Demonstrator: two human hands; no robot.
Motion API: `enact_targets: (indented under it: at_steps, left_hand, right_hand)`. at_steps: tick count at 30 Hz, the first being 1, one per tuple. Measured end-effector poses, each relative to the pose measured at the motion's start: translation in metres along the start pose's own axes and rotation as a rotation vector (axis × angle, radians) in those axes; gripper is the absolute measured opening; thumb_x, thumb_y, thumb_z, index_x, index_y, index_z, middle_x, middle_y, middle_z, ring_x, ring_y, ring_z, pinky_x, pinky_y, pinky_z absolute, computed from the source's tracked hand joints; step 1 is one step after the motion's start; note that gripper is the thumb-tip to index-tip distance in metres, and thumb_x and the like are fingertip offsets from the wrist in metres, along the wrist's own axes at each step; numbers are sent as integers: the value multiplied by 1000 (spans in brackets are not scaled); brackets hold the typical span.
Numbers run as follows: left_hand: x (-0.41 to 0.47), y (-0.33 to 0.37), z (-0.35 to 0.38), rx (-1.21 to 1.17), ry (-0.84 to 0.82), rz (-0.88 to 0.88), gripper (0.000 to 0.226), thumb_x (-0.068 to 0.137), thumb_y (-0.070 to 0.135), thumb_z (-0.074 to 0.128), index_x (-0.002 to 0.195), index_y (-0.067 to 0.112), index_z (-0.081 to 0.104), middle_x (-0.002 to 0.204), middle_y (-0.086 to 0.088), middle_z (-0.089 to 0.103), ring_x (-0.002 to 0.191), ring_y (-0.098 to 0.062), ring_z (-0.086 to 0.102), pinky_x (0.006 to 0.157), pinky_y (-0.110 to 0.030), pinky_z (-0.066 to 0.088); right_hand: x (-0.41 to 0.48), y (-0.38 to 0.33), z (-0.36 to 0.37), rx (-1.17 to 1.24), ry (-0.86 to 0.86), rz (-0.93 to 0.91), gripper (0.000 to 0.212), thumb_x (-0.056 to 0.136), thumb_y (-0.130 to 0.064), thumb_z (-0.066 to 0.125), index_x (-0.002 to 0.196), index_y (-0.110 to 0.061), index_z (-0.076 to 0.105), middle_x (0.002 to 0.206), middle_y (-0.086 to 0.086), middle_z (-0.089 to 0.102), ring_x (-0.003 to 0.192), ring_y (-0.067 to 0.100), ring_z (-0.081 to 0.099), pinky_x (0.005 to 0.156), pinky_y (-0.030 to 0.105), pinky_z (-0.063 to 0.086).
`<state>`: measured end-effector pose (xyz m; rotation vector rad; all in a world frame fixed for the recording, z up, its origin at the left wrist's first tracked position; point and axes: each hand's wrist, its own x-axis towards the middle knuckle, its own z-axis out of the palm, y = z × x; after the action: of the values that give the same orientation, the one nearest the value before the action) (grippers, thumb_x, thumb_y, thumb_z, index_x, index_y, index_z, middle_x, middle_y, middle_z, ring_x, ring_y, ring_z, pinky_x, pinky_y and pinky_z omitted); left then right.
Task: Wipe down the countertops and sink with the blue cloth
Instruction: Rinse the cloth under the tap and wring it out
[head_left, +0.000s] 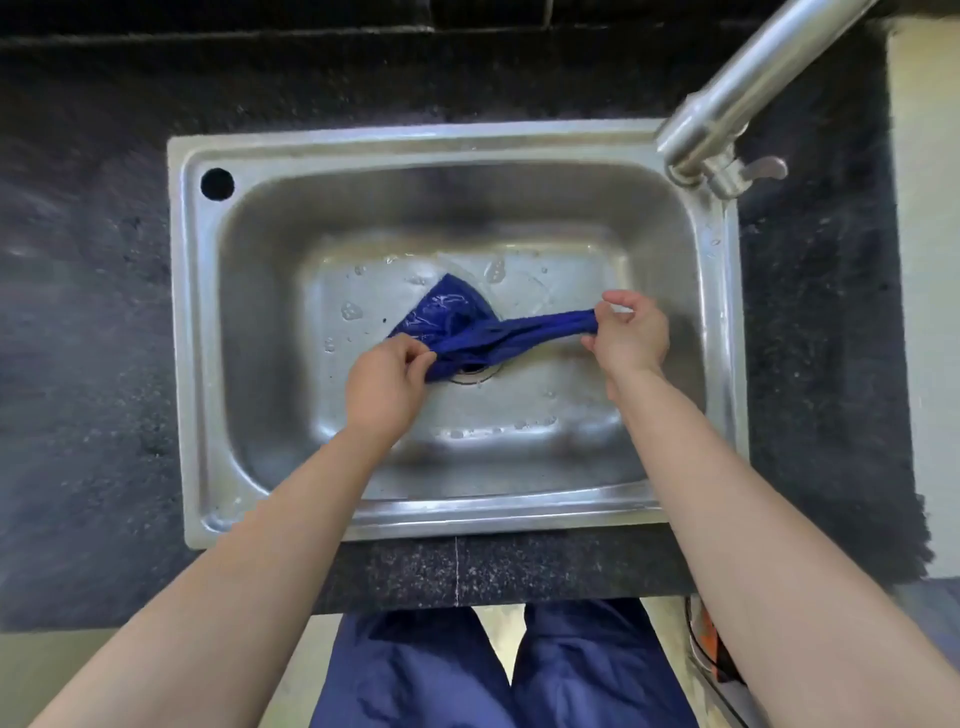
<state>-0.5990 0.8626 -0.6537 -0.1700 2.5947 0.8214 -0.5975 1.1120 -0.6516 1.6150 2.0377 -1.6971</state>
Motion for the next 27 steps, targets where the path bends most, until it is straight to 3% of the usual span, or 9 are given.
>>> enact_targets:
  at_steps: [3, 5, 7, 9, 14, 17, 19, 22, 27]
  left_hand:
    - [-5, 6, -55, -127, 131, -97, 15, 96, 23, 58, 94, 12, 68, 89, -6, 72, 80, -26, 61, 71, -29, 39]
    - [-8, 13, -92, -256, 227, -180, 16, 97, 25, 55, 95, 13, 65, 89, -6, 71, 82, -28, 64, 79, -35, 49]
    - [-15, 23, -123, -357, 288, -215, 17, 98, 26, 50, 97, 14, 62, 88, -2, 69, 86, -26, 64, 77, -34, 51]
    - [-24, 33, -147, -417, 330, -219, 15, 98, 22, 47, 93, 17, 60, 86, -1, 69, 87, -20, 61, 68, -21, 41]
    - [-37, 48, -187, -466, 389, -171, 13, 99, 25, 48, 97, 15, 56, 70, 3, 67, 84, -20, 61, 80, -37, 45]
    - [-41, 62, -196, -444, 390, -73, 13, 99, 26, 51, 86, 22, 54, 76, -1, 68, 79, -17, 62, 78, -34, 45]
    - [-40, 69, -199, -410, 365, 0, 17, 98, 27, 52, 81, 27, 51, 86, -4, 69, 83, -20, 65, 80, -34, 46]
    - [-39, 75, -200, -334, 329, 71, 10, 99, 25, 51, 90, 19, 53, 97, -5, 66, 89, -24, 61, 80, -33, 43]
    - [-38, 66, -192, -191, 208, 97, 8, 101, 17, 45, 100, 10, 48, 87, -1, 56, 76, -20, 50, 73, -31, 33]
  right_hand:
    - [-23, -31, -12, 70, 37, -34, 15, 100, -12, 56, 106, -24, 62, 106, 4, 62, 71, 11, 65, 63, 23, 57]
    - [-37, -54, -26, 118, 60, -59, 16, 102, -12, 52, 109, -23, 61, 113, 2, 58, 73, 12, 65, 61, 21, 56]
    - [-47, -75, -43, 189, 70, -68, 19, 103, -11, 48, 113, -20, 61, 119, 3, 54, 79, 16, 64, 61, 22, 56]
    - [-56, -90, -62, 250, 78, -63, 22, 102, -11, 45, 113, -21, 62, 123, 5, 54, 89, 22, 63, 61, 23, 54]
    - [-78, -112, -89, 306, -53, -135, 21, 104, -15, 46, 114, -23, 63, 122, 7, 58, 80, 15, 59, 62, 22, 51]
    - [-89, -109, -89, 239, -140, -216, 21, 104, -15, 47, 113, -22, 64, 118, 8, 59, 90, 17, 60, 67, 24, 52]
    - [-93, -102, -86, 166, -181, -210, 23, 105, -14, 45, 118, -18, 64, 117, 6, 58, 92, 17, 59, 69, 25, 52]
    - [-99, -86, -81, -91, -217, -257, 25, 106, -17, 40, 118, -16, 62, 118, 10, 62, 90, 19, 59, 67, 25, 50]
    - [-108, -57, -78, -628, -350, -471, 31, 101, -36, 54, 121, -15, 62, 112, 0, 64, 97, 17, 56, 82, 24, 37]
